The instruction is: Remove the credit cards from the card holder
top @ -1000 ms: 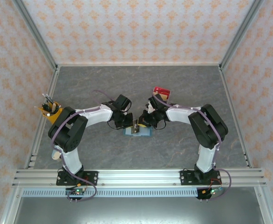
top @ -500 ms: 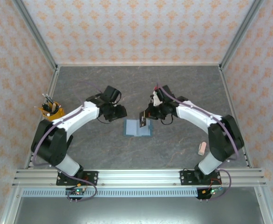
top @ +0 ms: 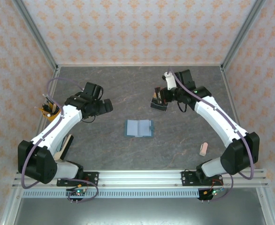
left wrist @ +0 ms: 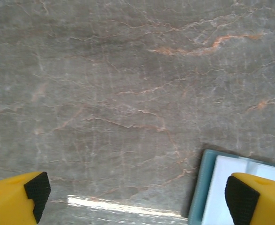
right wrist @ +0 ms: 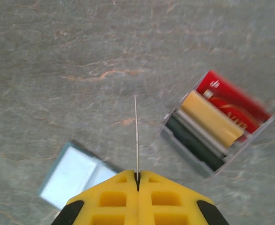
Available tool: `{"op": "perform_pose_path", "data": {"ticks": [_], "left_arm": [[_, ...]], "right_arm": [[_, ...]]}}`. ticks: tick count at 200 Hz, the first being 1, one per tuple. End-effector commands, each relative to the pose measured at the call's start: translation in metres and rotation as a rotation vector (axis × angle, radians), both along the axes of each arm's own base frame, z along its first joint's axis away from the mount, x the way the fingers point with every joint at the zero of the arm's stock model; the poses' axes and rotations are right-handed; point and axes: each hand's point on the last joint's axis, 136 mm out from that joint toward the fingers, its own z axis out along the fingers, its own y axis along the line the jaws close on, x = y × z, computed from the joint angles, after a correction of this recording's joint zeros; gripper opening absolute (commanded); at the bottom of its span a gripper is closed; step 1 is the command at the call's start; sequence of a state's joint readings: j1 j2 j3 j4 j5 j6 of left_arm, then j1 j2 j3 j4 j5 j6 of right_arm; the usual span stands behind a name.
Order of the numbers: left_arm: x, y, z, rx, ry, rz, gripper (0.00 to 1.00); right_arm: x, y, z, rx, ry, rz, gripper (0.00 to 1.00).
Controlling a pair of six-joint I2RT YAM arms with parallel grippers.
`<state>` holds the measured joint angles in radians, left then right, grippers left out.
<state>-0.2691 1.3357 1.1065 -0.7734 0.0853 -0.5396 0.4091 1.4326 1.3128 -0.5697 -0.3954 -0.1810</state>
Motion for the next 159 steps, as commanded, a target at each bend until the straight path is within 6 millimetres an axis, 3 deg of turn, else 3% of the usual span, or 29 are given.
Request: {"op": "perform_pose_path", "data": {"ticks": [1,26,60,99,159], "left_arm": [[-0.008,0.021,0.007,0.089,0.003,-0.019,1.00],[-0.012,0.025,0.013,0.106,-0.009,-0.052,1.00],[-0.019,0.028,0.011,0.122,0.000,-0.091,1.00],[-0.018,0.025,0.011,0.114,-0.003,-0.102,1.00],[-0.021,0.027,0.007,0.117,0.004,-0.096,1.00]], "right_arm": [[0.011,-0.003,0.007,-0.146,-0.108,0.141,0.00],[0.017,0.004,0.000,-0.243,-0.103,0.316,0.00],[0.032,-0.001,-0.026,-0.393,-0.043,0.440,0.00],[0.032,-0.004,-0.063,-0.501,0.045,0.613,0.00],[0.051,-0.010,-0.099,-0.611,0.112,0.684,0.00]]}}
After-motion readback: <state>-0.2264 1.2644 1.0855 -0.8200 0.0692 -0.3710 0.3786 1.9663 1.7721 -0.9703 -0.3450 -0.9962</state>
